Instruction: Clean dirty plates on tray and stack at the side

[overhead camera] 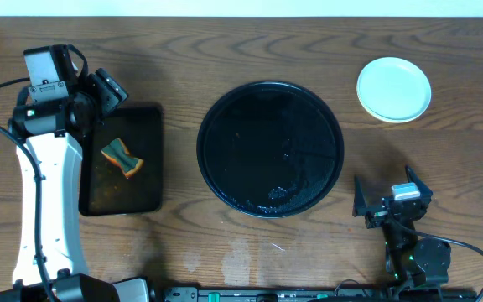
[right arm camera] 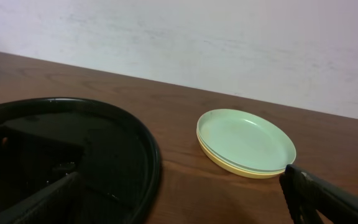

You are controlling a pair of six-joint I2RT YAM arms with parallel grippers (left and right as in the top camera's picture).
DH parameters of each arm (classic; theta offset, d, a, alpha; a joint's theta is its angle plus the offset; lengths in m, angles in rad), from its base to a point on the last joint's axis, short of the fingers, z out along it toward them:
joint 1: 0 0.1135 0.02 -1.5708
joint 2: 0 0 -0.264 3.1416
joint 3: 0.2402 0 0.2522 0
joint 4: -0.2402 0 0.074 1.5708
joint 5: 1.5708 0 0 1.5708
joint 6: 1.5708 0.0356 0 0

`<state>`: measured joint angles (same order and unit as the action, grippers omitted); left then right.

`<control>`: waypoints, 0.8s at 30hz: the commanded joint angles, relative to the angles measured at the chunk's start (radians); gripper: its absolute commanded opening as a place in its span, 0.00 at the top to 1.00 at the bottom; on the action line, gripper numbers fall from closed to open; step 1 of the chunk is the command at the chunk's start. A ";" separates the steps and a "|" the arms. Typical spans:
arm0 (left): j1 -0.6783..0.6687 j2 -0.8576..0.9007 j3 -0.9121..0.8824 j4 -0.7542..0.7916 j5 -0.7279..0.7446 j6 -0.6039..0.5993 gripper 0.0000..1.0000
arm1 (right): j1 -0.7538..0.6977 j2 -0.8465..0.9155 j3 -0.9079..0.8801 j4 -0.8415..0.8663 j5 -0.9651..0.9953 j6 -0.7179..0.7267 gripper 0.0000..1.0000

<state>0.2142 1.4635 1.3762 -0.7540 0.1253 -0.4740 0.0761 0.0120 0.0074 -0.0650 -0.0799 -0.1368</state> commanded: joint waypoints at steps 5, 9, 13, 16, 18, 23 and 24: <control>0.002 0.003 0.004 -0.001 -0.002 0.006 0.18 | 0.008 -0.007 -0.002 -0.005 0.008 -0.010 0.01; 0.002 0.003 0.004 -0.041 -0.002 0.006 0.18 | 0.008 -0.007 -0.002 -0.005 0.008 -0.010 0.01; 0.005 0.003 0.004 -0.125 -0.051 0.065 0.18 | 0.008 -0.007 -0.002 -0.005 0.008 -0.010 0.01; 0.004 0.004 -0.006 -0.235 -0.057 0.178 0.18 | 0.008 -0.007 -0.002 -0.005 0.008 -0.010 0.01; 0.003 0.003 -0.034 -0.288 -0.067 0.217 0.18 | 0.008 -0.007 -0.002 -0.005 0.008 -0.010 0.01; -0.005 -0.066 -0.184 -0.248 -0.066 0.234 0.18 | 0.008 -0.007 -0.002 -0.005 0.008 -0.010 0.01; -0.010 -0.093 -0.235 -0.198 -0.066 0.234 0.18 | 0.008 -0.007 -0.002 -0.005 0.008 -0.010 0.01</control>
<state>0.2131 1.4380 1.2423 -1.0100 0.0750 -0.2867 0.0761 0.0120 0.0074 -0.0654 -0.0776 -0.1371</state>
